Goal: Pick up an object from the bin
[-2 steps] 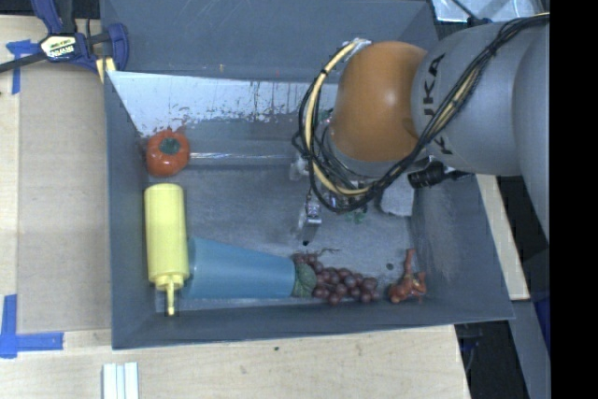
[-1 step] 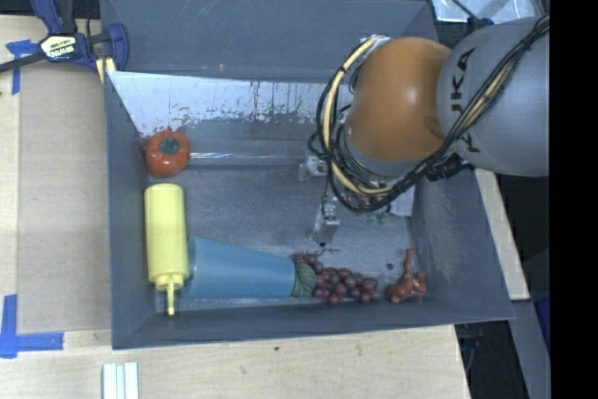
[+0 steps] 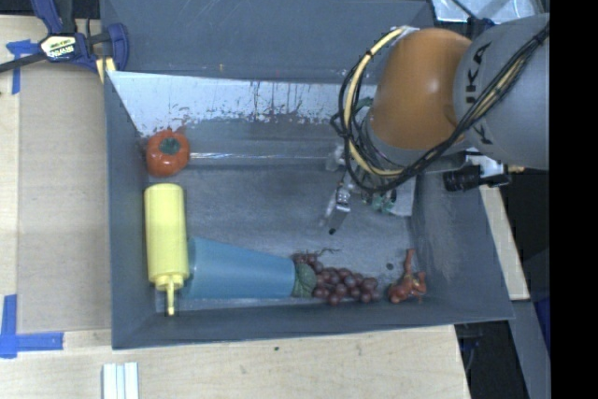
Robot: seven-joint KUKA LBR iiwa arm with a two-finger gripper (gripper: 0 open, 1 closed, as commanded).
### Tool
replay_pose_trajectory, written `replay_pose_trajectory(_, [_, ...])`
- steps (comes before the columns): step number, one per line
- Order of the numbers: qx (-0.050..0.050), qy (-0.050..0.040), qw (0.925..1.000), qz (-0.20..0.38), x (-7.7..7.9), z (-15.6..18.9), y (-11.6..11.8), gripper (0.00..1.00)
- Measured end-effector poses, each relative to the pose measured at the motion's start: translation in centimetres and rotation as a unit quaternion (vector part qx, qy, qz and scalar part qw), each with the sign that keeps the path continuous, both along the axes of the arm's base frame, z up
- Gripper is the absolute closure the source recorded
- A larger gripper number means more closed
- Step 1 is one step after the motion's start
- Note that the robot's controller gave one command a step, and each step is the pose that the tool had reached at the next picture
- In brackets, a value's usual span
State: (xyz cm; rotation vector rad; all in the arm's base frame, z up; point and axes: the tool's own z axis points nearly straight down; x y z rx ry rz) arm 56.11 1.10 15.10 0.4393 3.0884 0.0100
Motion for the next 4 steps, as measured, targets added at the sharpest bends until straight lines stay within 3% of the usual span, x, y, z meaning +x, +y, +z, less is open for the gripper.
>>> replay_pose_trajectory(1, [0.001, 0.0033, 0.9983, -0.058, -1.2, 1.0, -0.1, 0.0])
replay_pose_trajectory(2, [0.0, 0.0008, 0.9998, 0.021, -4.9, 5.9, 2.0, 0.0])
replay_pose_trajectory(3, [-0.001, 0.0069, 1.0, 0.0, -3.1, -1.1, 1.2, 0.0])
replay_pose_trajectory(4, [-0.002, 0.0041, 1.0, 0.006, -4.4, 0.2, 1.8, 0.0])
